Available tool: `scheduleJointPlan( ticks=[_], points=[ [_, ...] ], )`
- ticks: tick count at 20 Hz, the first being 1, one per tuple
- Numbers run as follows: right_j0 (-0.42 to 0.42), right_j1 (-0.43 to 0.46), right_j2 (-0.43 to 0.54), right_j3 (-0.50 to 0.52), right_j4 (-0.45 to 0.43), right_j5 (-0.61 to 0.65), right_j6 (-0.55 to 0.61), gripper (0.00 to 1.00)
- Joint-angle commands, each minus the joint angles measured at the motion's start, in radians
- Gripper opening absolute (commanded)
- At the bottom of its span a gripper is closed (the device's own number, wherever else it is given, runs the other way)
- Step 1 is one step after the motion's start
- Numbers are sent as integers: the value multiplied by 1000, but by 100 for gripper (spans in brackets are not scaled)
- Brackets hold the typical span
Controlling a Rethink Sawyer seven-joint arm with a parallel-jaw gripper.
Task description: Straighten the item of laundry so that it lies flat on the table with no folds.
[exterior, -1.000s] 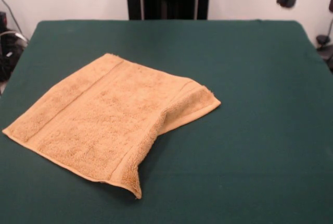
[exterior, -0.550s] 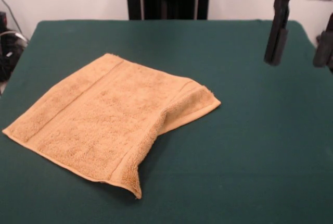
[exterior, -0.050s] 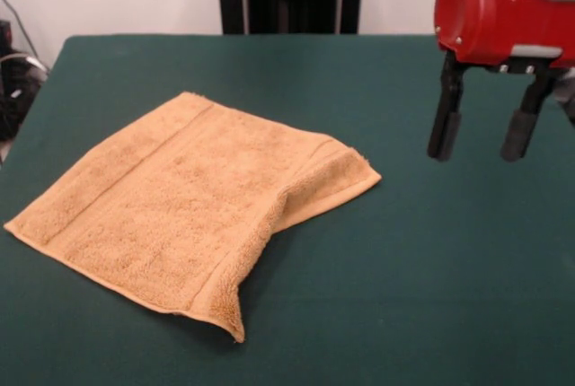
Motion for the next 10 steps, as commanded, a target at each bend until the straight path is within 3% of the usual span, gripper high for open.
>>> scheduleJointPlan(
  ticks=[1,10],
  points=[
    [-9,-31,42,184,50,43,188,100],
    [-66,-44,68,210,67,50,122,100]
  ],
)
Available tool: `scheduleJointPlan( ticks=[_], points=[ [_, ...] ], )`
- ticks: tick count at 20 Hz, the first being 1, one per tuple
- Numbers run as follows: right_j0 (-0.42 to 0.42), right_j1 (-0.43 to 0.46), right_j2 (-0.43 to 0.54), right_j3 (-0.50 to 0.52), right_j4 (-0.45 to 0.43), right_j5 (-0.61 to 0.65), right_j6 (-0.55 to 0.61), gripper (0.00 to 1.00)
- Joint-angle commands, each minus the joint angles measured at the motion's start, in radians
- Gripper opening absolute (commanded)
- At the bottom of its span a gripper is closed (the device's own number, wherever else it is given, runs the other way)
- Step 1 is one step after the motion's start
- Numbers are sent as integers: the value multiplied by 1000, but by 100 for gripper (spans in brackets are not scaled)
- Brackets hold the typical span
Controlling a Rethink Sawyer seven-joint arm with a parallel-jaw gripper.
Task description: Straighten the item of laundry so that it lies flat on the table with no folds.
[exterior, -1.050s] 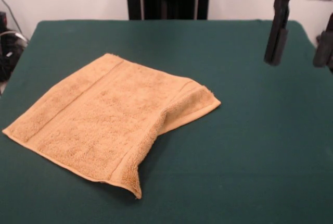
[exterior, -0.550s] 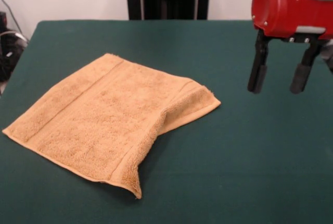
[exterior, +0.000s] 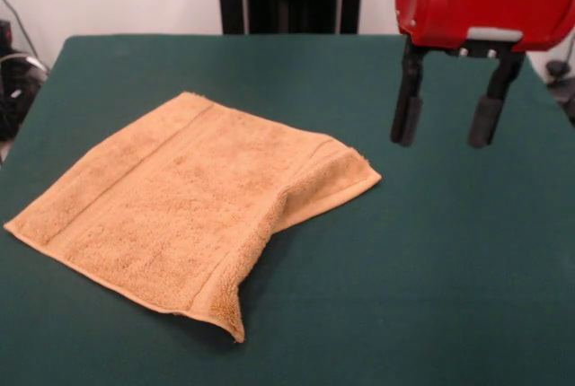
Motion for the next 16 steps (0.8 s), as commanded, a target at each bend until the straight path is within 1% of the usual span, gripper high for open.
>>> scheduleJointPlan(
  ticks=[1,8,16],
  points=[
    [-36,-15,72,186,44,48,112,100],
    [-87,-20,102,203,52,34,54,100],
    [-129,-10,127,211,43,14,17,100]
  ],
)
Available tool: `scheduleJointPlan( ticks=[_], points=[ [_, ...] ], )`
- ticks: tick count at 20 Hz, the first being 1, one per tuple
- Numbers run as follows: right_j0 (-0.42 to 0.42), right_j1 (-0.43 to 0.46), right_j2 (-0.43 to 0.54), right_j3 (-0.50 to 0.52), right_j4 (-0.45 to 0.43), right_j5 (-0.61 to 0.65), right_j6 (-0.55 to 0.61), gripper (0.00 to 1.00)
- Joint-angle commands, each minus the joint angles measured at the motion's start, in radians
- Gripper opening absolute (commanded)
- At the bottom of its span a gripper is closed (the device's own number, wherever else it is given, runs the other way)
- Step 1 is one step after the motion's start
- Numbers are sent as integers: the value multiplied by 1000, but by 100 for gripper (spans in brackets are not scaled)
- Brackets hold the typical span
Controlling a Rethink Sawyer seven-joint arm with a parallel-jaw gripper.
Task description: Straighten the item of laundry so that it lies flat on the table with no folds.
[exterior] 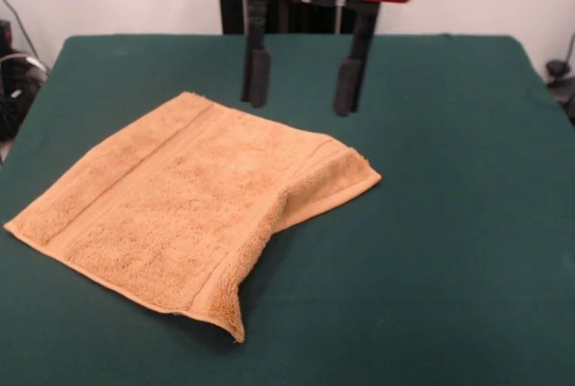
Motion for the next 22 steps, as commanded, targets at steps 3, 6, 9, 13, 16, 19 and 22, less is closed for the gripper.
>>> scheduleJointPlan(
  ticks=[3,6,9,13,16,19,22],
  points=[
    [-14,42,128,196,14,17,18,100],
    [-20,47,134,189,17,22,17,100],
    [-22,52,133,178,17,40,15,100],
    [-20,64,119,168,0,53,12,100],
    [-14,86,99,142,-26,85,-2,100],
    [-21,98,97,138,-34,76,-5,100],
    [-30,105,98,139,-42,58,-16,100]
  ],
)
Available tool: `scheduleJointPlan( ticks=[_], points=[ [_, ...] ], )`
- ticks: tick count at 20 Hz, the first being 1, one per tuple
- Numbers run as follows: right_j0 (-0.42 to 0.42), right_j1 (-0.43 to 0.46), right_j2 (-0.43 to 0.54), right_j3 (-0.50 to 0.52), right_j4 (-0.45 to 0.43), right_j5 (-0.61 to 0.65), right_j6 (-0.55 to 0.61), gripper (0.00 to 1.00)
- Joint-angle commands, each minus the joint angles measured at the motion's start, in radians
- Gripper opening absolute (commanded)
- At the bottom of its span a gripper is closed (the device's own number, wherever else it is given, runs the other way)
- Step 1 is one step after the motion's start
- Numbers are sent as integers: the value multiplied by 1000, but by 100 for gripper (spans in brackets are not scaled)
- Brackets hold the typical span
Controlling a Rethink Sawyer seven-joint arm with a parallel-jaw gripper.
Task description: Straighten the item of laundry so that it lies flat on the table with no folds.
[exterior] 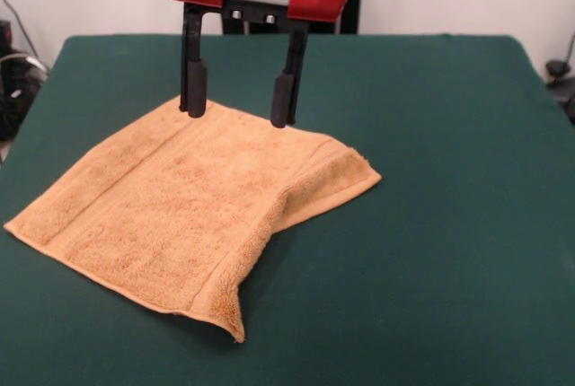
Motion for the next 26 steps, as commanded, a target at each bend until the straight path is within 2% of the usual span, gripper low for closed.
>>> scheduleJointPlan(
  ticks=[1,17,26],
  points=[
    [8,94,98,136,-38,55,-19,100],
    [-25,183,122,77,-60,-44,-48,100],
    [-29,200,127,73,-62,-74,-52,100]
  ],
)
